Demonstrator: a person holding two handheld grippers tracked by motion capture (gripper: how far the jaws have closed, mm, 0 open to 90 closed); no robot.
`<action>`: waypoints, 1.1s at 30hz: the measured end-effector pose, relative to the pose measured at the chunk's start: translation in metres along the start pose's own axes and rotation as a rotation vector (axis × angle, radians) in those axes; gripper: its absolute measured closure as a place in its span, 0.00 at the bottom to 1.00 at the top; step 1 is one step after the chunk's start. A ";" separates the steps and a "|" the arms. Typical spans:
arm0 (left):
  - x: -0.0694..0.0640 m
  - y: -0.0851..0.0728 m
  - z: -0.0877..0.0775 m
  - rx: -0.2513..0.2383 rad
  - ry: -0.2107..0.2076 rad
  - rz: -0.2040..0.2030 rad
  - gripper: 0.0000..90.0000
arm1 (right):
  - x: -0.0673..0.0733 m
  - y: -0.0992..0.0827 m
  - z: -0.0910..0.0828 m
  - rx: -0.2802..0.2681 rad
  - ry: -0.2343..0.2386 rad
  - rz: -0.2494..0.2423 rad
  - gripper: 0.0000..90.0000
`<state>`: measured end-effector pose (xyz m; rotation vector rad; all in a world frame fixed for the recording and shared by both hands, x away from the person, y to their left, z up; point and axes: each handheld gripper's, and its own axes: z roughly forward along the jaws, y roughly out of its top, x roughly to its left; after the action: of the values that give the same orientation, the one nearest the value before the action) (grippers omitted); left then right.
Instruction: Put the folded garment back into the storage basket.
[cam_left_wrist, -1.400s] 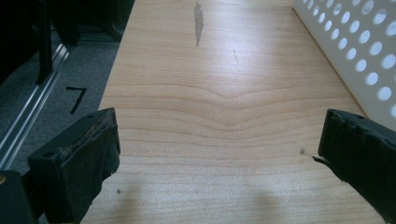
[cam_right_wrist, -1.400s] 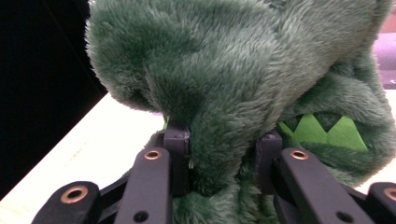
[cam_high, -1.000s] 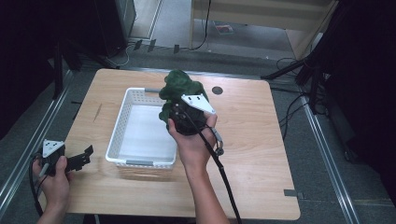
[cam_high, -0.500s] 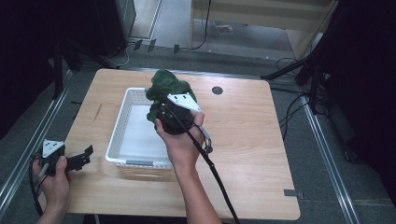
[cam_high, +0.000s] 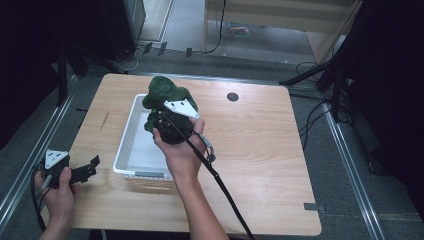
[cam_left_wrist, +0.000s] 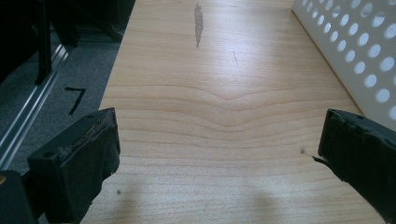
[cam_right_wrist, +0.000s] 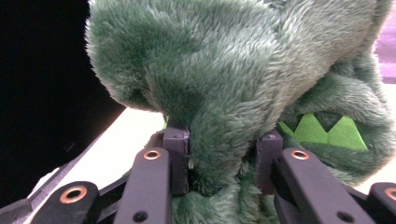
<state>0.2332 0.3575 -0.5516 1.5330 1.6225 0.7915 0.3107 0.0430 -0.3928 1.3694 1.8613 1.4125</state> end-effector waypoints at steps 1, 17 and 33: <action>0.000 0.000 0.000 0.000 0.000 0.000 0.00 | 0.001 -0.001 0.001 0.002 -0.002 0.001 0.75; 0.000 0.000 0.000 -0.003 -0.002 -0.006 0.00 | -0.001 -0.026 0.044 0.112 -0.062 0.012 0.74; 0.000 0.000 0.000 -0.004 -0.005 -0.008 0.00 | -0.007 -0.052 0.088 0.290 -0.133 0.028 0.74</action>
<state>0.2326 0.3577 -0.5517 1.5233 1.6213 0.7852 0.3607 0.0784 -0.4748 1.5882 2.0220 1.0643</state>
